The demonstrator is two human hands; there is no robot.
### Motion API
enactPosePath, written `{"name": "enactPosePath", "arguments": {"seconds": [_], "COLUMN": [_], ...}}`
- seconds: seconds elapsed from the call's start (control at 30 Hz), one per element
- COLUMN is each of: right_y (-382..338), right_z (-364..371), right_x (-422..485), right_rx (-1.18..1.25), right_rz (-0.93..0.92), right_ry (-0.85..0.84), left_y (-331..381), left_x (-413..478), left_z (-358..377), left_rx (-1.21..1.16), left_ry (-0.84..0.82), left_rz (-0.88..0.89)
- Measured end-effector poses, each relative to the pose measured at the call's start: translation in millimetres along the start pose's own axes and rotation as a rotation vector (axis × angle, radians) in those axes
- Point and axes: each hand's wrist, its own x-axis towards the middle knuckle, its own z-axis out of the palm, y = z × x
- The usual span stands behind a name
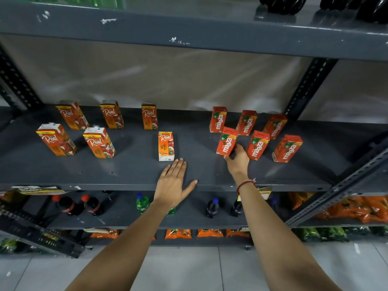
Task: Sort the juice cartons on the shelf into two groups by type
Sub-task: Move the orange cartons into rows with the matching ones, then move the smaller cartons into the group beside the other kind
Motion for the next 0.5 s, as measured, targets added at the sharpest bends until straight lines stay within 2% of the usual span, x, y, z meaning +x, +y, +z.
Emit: {"name": "enactPosePath", "arguments": {"seconds": [0.1, 0.17, 0.27, 0.4, 0.5], "right_y": [-5, -14, -33, -69, -93], "right_z": [11, 25, 50, 75, 90], "right_x": [-29, -47, -59, -58, -53], "right_rx": [0.058, 0.095, 0.179, 0.121, 0.118], "right_rz": [0.012, -0.029, -0.076, -0.041, 0.022], "right_ry": [0.297, 0.363, 0.109, -0.264, -0.461], "left_y": [-1, -4, -17, -46, -68], "left_x": [-1, -4, -12, -27, -32], "left_z": [-3, -7, -17, -30, -36], "left_rx": [-0.028, -0.084, -0.164, -0.180, -0.170], "left_ry": [0.009, 0.028, 0.088, 0.130, 0.119], "left_rz": [0.025, 0.054, 0.059, -0.002, -0.073]}}
